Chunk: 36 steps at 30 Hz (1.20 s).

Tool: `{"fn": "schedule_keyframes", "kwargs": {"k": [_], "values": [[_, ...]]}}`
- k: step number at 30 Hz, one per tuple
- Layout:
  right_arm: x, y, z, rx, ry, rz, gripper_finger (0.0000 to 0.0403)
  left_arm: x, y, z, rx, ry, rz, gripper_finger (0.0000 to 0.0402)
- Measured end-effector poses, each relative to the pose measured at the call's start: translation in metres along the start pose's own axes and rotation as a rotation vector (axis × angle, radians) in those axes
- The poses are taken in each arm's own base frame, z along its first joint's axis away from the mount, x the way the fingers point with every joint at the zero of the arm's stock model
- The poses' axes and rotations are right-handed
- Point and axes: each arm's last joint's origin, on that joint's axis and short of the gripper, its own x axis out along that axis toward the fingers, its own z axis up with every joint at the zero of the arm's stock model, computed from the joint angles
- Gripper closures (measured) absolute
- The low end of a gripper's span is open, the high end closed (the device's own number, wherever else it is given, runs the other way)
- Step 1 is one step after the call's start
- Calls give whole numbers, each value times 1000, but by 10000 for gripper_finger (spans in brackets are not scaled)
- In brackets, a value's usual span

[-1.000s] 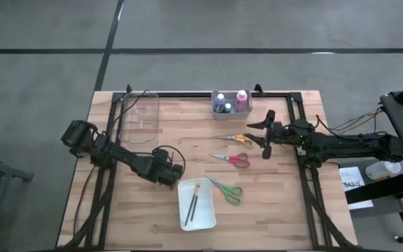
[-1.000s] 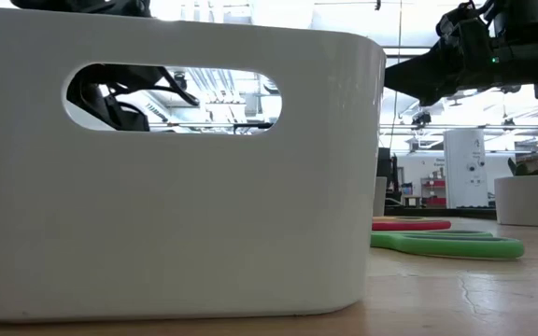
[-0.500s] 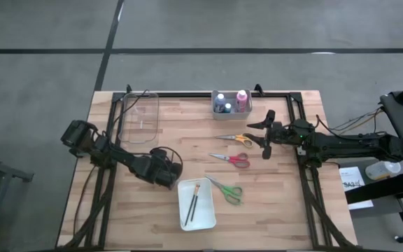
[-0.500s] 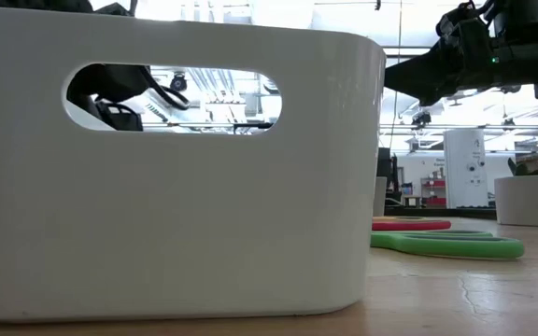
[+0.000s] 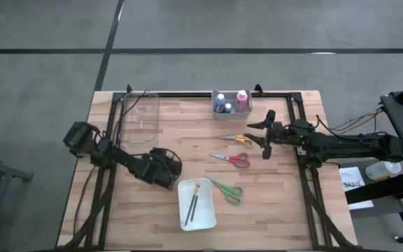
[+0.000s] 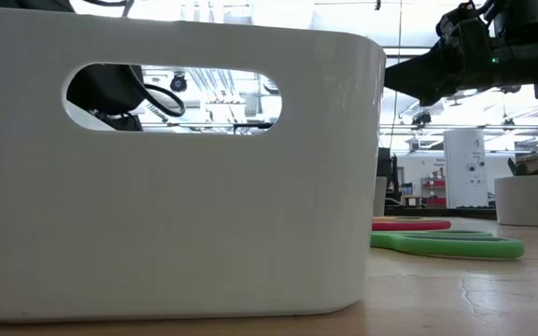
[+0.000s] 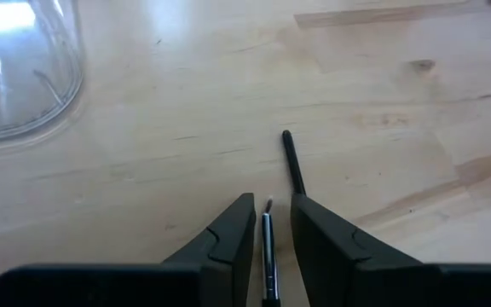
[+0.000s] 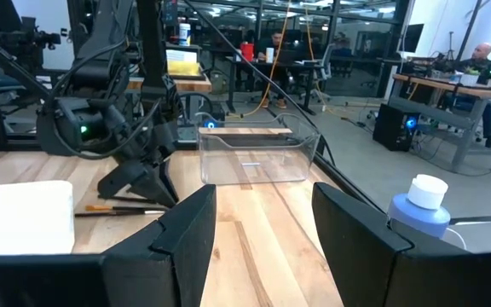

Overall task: Pick & Place Paint Supplies
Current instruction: Put the left silver liner brush into the gray bin

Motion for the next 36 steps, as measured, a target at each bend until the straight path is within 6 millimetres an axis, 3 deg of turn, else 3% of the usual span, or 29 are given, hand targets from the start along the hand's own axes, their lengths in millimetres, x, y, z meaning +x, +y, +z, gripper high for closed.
{"fn": "schedule_keyframes", "kwargs": {"k": [9, 21, 36], "values": [[0, 0, 0, 0, 0, 0, 209, -3, 1, -4, 17, -1, -10, 315], [0, 0, 0, 0, 0, 0, 209, -2, 1, -4, 16, 1, -7, 385], [0, 0, 0, 0, 0, -1, 209, -3, 0, -4, 11, 4, -13, 392]]}}
